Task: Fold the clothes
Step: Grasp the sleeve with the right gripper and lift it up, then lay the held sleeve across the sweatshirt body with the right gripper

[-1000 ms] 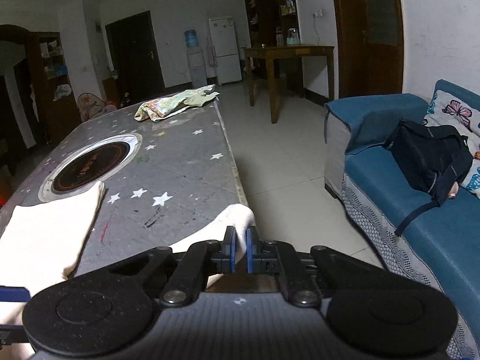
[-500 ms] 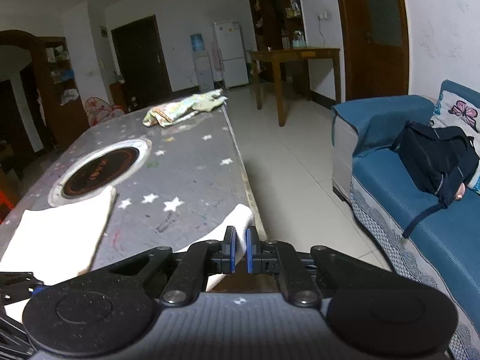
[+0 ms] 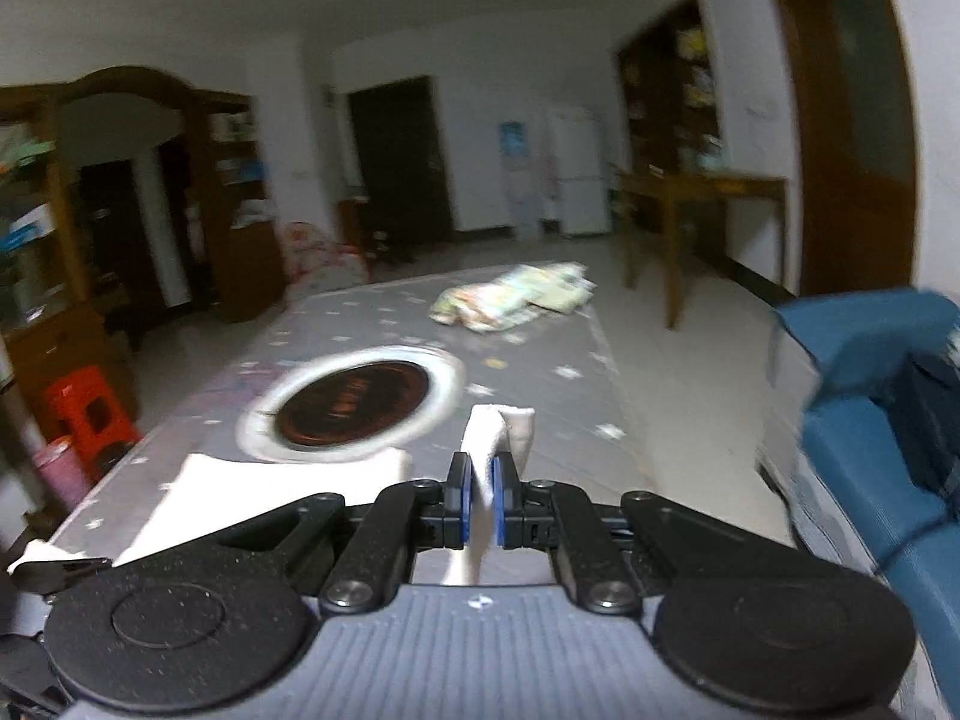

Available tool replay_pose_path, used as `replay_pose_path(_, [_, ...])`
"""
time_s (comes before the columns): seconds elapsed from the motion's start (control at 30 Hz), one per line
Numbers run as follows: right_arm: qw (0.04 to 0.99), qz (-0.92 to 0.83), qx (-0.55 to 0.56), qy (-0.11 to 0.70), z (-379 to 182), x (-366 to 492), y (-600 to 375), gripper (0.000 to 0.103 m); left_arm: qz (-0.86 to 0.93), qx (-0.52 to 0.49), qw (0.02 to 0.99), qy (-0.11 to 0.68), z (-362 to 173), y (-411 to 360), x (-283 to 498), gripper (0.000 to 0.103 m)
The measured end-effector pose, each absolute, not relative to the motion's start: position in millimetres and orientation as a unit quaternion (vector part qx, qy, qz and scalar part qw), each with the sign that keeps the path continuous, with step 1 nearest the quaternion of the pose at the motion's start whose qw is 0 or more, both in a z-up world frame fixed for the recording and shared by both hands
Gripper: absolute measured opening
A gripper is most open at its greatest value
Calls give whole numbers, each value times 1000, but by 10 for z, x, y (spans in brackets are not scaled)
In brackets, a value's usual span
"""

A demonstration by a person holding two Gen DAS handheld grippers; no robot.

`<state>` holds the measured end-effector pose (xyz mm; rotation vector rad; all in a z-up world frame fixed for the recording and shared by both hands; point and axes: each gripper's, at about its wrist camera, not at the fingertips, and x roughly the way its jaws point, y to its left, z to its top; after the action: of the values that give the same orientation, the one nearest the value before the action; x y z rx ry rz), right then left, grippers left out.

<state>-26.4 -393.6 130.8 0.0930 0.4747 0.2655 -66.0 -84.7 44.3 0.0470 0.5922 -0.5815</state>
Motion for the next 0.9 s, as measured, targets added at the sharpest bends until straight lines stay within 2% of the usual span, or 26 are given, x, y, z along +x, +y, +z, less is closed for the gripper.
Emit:
replay_pose_path(0.3, [935,270,-31,226,1526,-314,-2783,6,-180,-9,945,274,500,13,-1007,89])
replay_pose_path(0.67, [873,380,-99,289,1060,-469,-1577,6,-118,-50,954,272,449,549,-1254,91])
replay_pose_path(0.9, [853,403,-114,311,925,-519,-1465,17,-113,-60,955,267,460,588,-1271,91])
